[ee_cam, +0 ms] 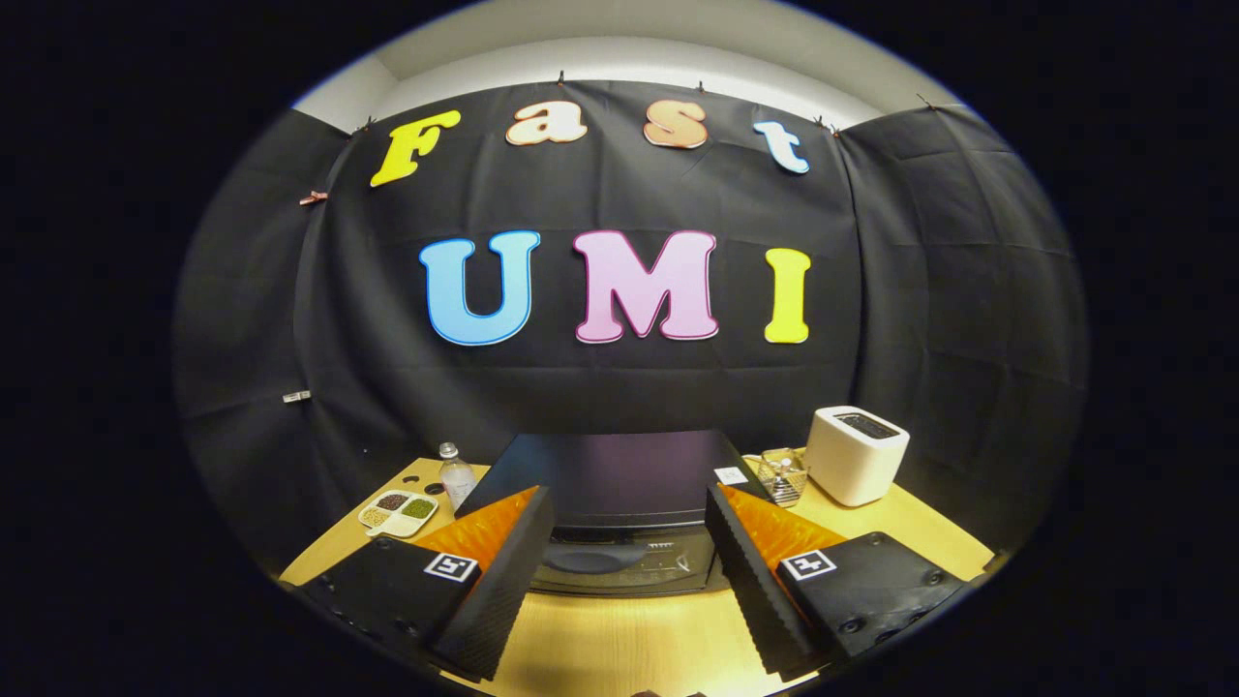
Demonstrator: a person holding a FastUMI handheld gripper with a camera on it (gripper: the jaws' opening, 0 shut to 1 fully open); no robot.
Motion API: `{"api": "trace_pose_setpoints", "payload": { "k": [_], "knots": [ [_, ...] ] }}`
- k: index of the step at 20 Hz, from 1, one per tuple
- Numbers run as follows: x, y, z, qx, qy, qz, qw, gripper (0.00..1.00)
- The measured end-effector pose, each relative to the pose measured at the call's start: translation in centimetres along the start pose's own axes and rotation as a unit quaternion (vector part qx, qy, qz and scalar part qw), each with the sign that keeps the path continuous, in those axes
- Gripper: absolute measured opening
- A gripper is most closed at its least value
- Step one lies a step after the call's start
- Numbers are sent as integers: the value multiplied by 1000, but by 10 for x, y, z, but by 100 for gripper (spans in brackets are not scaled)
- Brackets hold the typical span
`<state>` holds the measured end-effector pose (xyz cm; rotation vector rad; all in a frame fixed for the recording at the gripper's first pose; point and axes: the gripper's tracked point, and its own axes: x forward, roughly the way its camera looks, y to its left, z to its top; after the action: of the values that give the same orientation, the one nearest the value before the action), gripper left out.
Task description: Open the toaster oven, put the food inside, and close the toaster oven door.
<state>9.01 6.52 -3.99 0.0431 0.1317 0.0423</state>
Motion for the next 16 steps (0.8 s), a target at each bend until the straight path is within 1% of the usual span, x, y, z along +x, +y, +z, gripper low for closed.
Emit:
{"api": "trace_pose_setpoints", "payload": {
  "k": [6, 13, 14, 16],
  "knots": [
    [57, 23, -44, -5, 54, 9, 998, 98],
    [80, 33, -93, 4, 123, 20, 992, 98],
    [75, 30, -96, 0, 127, 16, 992, 98],
    [79, 32, -96, -16, 123, 19, 992, 97]
  ]
}}
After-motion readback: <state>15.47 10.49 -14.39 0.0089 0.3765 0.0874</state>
